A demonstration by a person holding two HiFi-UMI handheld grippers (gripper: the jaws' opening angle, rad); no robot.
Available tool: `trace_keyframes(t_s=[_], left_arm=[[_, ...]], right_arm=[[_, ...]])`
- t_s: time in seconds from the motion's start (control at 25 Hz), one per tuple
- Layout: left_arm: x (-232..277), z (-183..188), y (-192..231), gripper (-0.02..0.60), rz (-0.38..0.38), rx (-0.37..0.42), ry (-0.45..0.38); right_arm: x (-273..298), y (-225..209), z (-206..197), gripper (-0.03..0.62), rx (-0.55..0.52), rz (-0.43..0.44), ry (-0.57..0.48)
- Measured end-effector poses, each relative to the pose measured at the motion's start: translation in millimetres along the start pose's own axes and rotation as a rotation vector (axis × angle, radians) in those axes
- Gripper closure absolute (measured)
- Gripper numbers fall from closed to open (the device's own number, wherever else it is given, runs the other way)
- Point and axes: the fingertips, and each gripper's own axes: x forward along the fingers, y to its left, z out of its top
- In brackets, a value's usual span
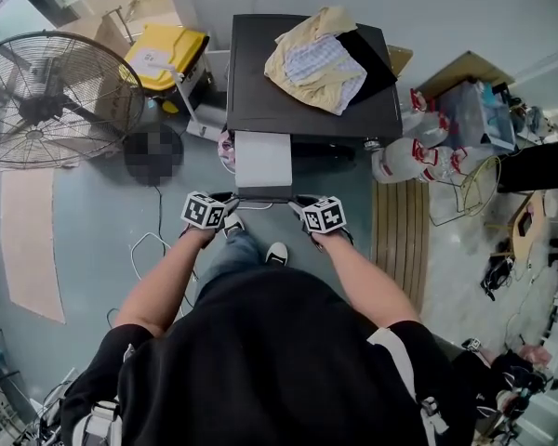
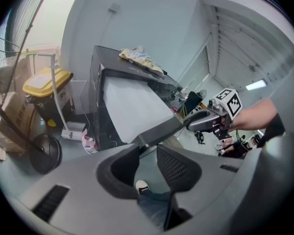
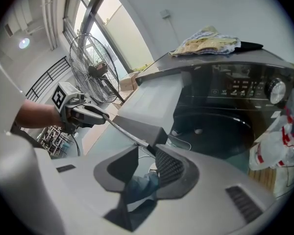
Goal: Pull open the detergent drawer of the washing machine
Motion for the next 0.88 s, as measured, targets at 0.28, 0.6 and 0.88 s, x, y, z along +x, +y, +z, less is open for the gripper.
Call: trace_keyframes(t_s=[0.28, 0.6, 0.88], left_arm=[[0, -1, 2, 0.462, 0.015, -0.006, -0.001], [-5, -1, 1, 0.463, 0.041, -0.023, -0.021], [-15, -2, 3, 0.468, 0.072, -0.02, -0.042]], right_arm=[[0, 0, 0, 0.477, 0.014, 0.007, -0.015], [-8, -3, 1, 0.493, 0.004, -0.003, -0.016], [-21, -5, 5, 0.493, -0.015, -0.01, -0.03]])
